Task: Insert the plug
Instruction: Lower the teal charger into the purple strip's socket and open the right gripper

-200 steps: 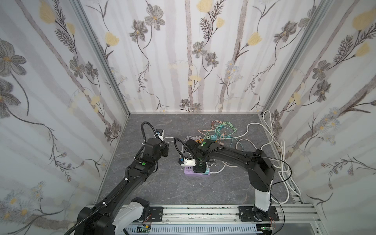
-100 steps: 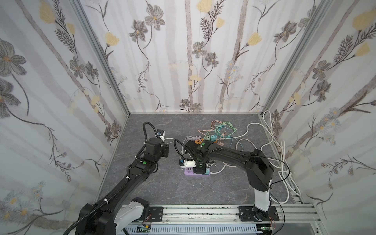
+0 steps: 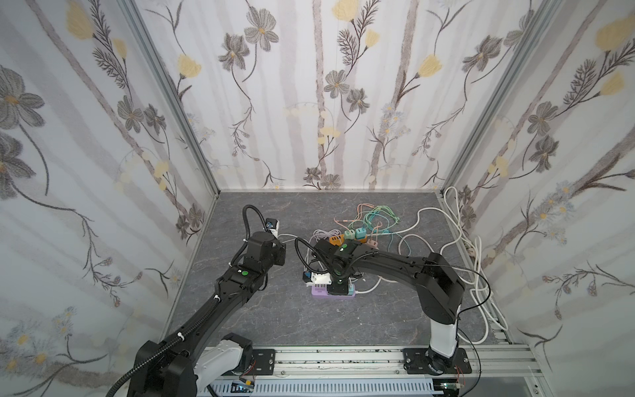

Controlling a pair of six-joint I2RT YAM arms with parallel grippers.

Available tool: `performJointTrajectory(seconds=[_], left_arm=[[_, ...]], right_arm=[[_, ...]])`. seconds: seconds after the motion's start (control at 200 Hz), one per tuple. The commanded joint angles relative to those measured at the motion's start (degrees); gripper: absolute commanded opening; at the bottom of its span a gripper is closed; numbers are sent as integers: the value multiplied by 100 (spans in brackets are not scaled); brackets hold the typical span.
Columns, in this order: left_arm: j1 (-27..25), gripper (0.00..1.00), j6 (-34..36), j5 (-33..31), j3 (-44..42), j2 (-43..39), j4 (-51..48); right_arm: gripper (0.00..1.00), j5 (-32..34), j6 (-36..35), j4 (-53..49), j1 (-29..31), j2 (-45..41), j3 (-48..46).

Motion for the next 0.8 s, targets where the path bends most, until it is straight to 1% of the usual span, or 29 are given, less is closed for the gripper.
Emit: performJointTrajectory(seconds=[0.0,0.145,0.31,0.435,0.49,0.6,0.71,0.794], left_arm=[[4,0,-20,58,80,38,40],[0,0,-24,85,98,84,38],[0,0,-23,94,129,132,33],[-1,0,-49,94,129,161,40],[2,0,-50,103,128,180,39],[2,0,-50,103,133,203,32],[-2,0,-55,78,140,202,-10],[-1,0,-66,50,142,207,-46]], right_arm=[[9,190,-92,35,20,47,-91],[16,118,-79,9,22,-38,-6],[37,-198,50,21,22,-197,111],[51,-482,-161,-35,17,-485,88],[57,-487,-249,82,12,-666,-19],[63,-572,-526,345,0,-1080,-307],[67,-759,-627,481,-31,-1458,-472],[69,-888,-620,585,-60,-1763,-570]])
